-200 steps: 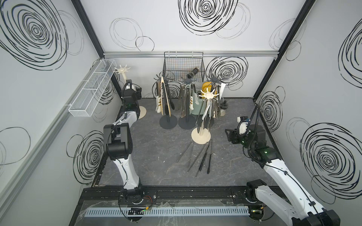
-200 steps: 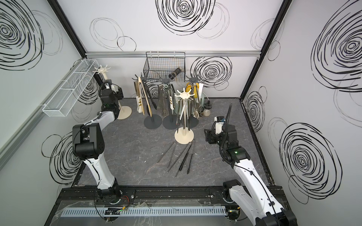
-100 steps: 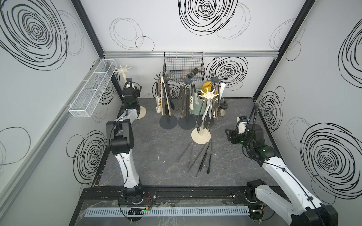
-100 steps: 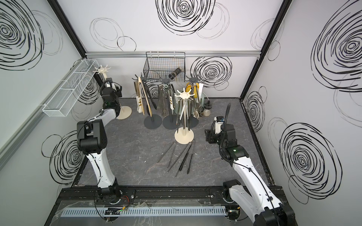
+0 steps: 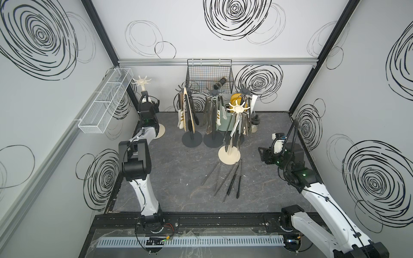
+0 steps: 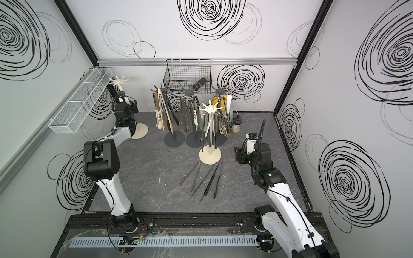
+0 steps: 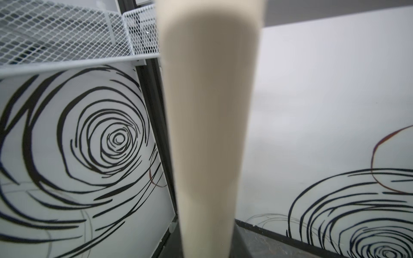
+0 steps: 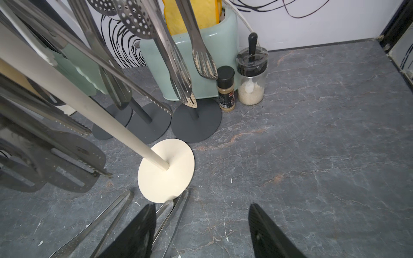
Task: Hang food tongs on kitchen utensil racks
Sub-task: Pick up the rack from the center of the board, then place the rack at the center of the board.
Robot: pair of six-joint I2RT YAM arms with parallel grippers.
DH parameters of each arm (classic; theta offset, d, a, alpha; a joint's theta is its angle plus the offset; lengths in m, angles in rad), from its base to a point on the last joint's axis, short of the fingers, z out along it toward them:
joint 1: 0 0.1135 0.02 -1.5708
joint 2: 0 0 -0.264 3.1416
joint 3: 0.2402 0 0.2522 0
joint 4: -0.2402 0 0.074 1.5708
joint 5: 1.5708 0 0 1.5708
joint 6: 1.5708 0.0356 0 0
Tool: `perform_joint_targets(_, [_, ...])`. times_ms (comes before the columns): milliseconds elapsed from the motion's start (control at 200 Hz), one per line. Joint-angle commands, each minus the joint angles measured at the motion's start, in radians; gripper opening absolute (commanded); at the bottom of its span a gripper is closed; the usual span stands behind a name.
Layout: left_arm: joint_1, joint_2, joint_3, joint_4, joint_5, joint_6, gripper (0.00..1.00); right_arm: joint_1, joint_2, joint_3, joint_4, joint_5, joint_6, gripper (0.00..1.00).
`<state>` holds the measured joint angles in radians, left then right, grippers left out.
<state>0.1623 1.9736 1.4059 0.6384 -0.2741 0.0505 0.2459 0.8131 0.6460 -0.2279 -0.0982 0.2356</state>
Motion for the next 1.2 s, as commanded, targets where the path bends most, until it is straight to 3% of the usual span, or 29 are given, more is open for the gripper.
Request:
perform_joint_targets(0, [-0.011, -0.136, -0.058, 0.034, -0.044, -0.042, 0.00, -0.005, -0.044, -0.008, -0.015, -0.019, 0.005, 0.68])
perform_joint_targets(390, [-0.173, -0.597, -0.408, -0.017, -0.250, -0.123, 0.00, -0.004, -0.147, -0.064, 0.027, -0.091, 0.001, 0.67])
perform_joint_targets(695, [-0.458, -0.891, -0.647, -0.029, -0.284, -0.176, 0.00, -0.003, -0.203, -0.082, 0.043, -0.103, 0.009, 0.67])
perform_joint_targets(846, [-0.607, -0.928, -0.697, -0.007, -0.307, -0.176, 0.00, -0.003, -0.230, -0.085, 0.036, -0.097, 0.012, 0.67])
perform_joint_targets(996, [-0.751, -0.884, -0.696, 0.091, -0.339, -0.088, 0.00, -0.004, -0.241, -0.083, 0.027, -0.089, 0.015, 0.66])
perform_joint_targets(1196, [-0.833, -0.768, -0.630, 0.156, -0.361, -0.042, 0.00, -0.003, -0.256, -0.085, 0.011, -0.070, 0.017, 0.66])
